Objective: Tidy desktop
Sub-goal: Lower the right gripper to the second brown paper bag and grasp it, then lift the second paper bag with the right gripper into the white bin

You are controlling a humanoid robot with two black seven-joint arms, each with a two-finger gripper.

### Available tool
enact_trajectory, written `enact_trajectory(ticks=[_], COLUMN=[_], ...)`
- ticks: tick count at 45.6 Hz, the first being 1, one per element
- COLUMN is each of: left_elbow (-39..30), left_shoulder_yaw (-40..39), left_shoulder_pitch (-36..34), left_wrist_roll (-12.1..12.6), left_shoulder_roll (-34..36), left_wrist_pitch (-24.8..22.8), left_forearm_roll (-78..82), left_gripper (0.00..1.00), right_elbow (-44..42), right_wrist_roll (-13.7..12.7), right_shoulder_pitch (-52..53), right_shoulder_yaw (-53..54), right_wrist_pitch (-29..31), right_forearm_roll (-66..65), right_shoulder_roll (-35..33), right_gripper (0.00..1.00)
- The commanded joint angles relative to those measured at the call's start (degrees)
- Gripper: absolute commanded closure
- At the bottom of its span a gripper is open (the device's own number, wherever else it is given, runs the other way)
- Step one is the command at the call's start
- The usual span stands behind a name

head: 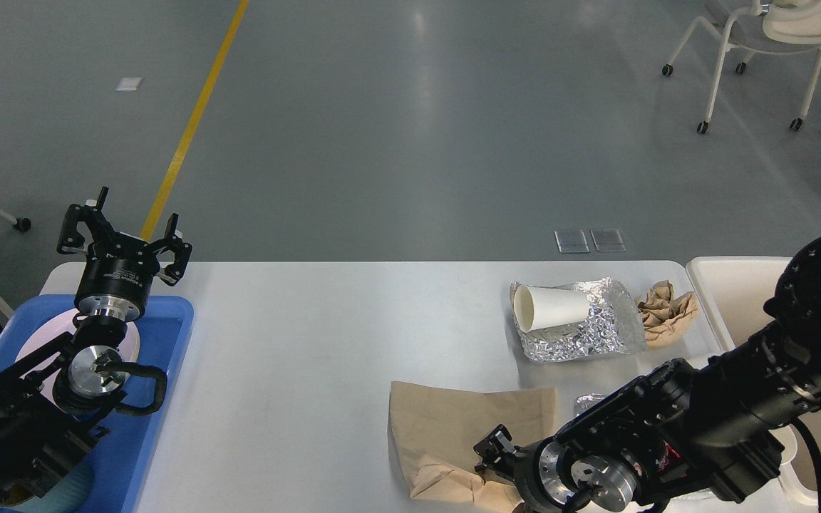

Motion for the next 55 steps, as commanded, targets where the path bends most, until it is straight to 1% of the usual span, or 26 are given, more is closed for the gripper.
enact_trajectory(ticks=[1,3,4,5,17,27,35,40,45,51,55], left_elbow=[0.00,0.00,0.00,0.00,0.00,0.00,0.00,0.00,0.00,0.00,0.00], left_shoulder_yaw=[0.00,0.00,0.00,0.00,0.00,0.00,0.00,0.00,0.00,0.00,0.00], left_shoulder_pitch=[0.00,0.00,0.00,0.00,0.00,0.00,0.00,0.00,0.00,0.00,0.00], left_wrist_roll=[0.00,0.00,0.00,0.00,0.00,0.00,0.00,0.00,0.00,0.00,0.00], left_shoulder_roll=[0.00,0.00,0.00,0.00,0.00,0.00,0.00,0.00,0.00,0.00,0.00], left_wrist_pitch=[0.00,0.00,0.00,0.00,0.00,0.00,0.00,0.00,0.00,0.00,0.00], left_forearm_roll=[0.00,0.00,0.00,0.00,0.00,0.00,0.00,0.00,0.00,0.00,0.00], left_gripper=[0.03,0.03,0.03,0.03,0.03,0.03,0.03,0.03,0.03,0.03,0.03], right_elbow=[-0.48,-0.74,-0.92,-1.09,-1.62,-0.04,3.30,5.05,6.90,9.10,10.31], right_wrist_roll=[-0.03,-0.03,-0.03,-0.12,-0.21,-0.12,-0.12,-0.12,-0.12,-0.03,-0.12], right_shoulder_pitch=[-1.55,-2.26,-2.69,-3.13,-5.34,-3.58,2.48,7.57,12.58,19.17,26.37], right_shoulder_yaw=[2.25,2.95,3.13,3.39,5.06,4.98,4.98,5.06,4.98,4.98,4.36], right_wrist_pitch=[-4.32,-5.29,-5.82,-6.26,-12.41,-11.98,-9.43,-4.34,3.83,11.91,19.81], right_forearm_roll=[0.12,0.12,0.12,0.12,0.55,0.29,-0.59,-0.59,-0.67,-2.07,-6.37], right_shoulder_roll=[0.29,0.73,0.99,1.34,3.63,3.28,3.01,1.53,-1.64,-6.64,-10.07], right_gripper=[0.88,0.94,0.99,1.00,1.00,1.00,1.00,1.00,1.00,1.00,1.00])
